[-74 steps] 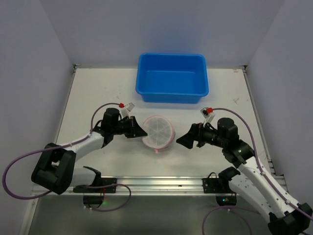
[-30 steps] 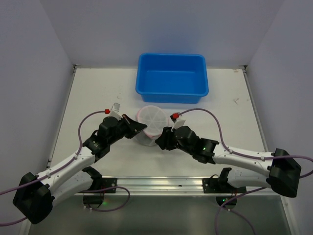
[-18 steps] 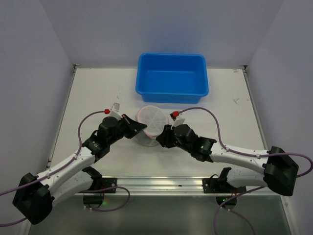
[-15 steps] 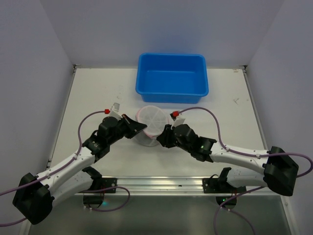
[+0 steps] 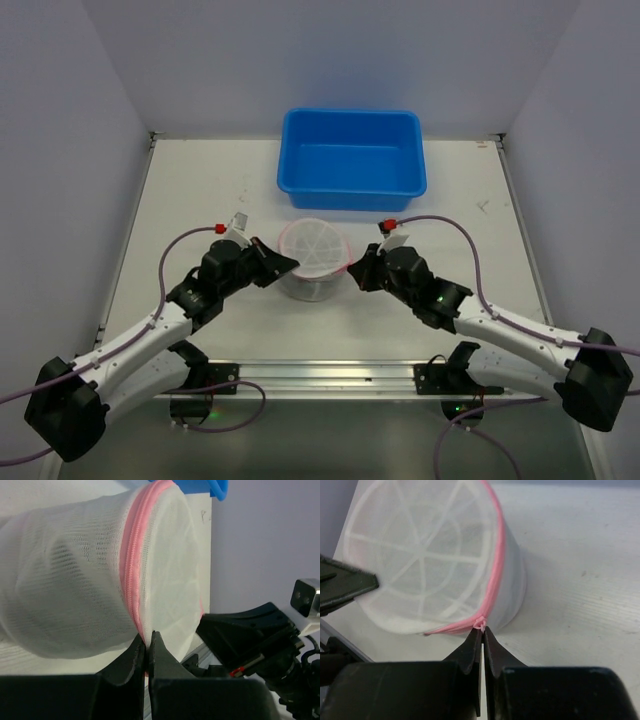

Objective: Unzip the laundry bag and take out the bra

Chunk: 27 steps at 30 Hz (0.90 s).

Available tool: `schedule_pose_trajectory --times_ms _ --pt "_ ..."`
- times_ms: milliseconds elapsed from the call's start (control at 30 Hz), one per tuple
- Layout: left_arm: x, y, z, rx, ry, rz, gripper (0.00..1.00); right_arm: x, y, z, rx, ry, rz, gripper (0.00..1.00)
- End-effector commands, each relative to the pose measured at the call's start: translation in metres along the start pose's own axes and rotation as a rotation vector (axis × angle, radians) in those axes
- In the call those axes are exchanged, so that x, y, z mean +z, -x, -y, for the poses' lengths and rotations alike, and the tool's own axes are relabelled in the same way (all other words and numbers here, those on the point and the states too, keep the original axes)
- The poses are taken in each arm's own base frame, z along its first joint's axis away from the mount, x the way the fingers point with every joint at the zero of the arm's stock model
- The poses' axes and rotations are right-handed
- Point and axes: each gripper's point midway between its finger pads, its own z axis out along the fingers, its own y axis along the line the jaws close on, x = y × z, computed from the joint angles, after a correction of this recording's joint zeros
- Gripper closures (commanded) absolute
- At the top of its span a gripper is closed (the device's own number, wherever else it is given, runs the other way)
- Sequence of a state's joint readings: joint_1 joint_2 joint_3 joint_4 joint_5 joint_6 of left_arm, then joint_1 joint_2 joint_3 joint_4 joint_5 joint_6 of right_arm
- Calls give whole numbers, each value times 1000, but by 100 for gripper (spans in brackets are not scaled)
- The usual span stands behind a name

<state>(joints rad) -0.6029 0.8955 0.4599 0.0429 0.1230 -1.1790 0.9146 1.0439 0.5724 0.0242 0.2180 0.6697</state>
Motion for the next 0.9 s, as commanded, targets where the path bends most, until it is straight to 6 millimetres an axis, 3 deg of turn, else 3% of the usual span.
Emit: schedule_pose_trajectory --times_ms 0,100,233,333,467,500,567,600,700,800,867 --pt "-8 -1 -15 78 49 -15 100 -12 19 45 -29 -140 64 100" --pt "-12 -5 -29 93 64 -43 100 -20 30 64 -38 -194 84 100" --pt "-14 -13 -32 198 28 -142 100 -20 28 82 -75 -241 38 100" --pt "-11 -8 -39 259 49 -190 100 -18 20 71 -104 -174 -32 100" --pt "11 10 -32 313 57 -198 98 -15 4 30 -99 27 -126 100" --pt "17 20 -16 334 27 -186 95 -14 2 24 -94 48 -135 100" --pt "31 26 -12 328 24 -194 80 -13 -7 2 -88 94 -167 100" --pt "37 34 4 322 -11 -170 70 -11 -8 -8 -86 117 -168 100" --pt "50 48 22 293 -50 -132 34 -4 -12 -37 -22 179 -178 100" --pt "50 52 22 250 -31 -101 4 10 -12 -56 73 225 -179 100" --pt "40 56 23 238 -26 -61 0 17 -5 -63 93 215 -159 100"
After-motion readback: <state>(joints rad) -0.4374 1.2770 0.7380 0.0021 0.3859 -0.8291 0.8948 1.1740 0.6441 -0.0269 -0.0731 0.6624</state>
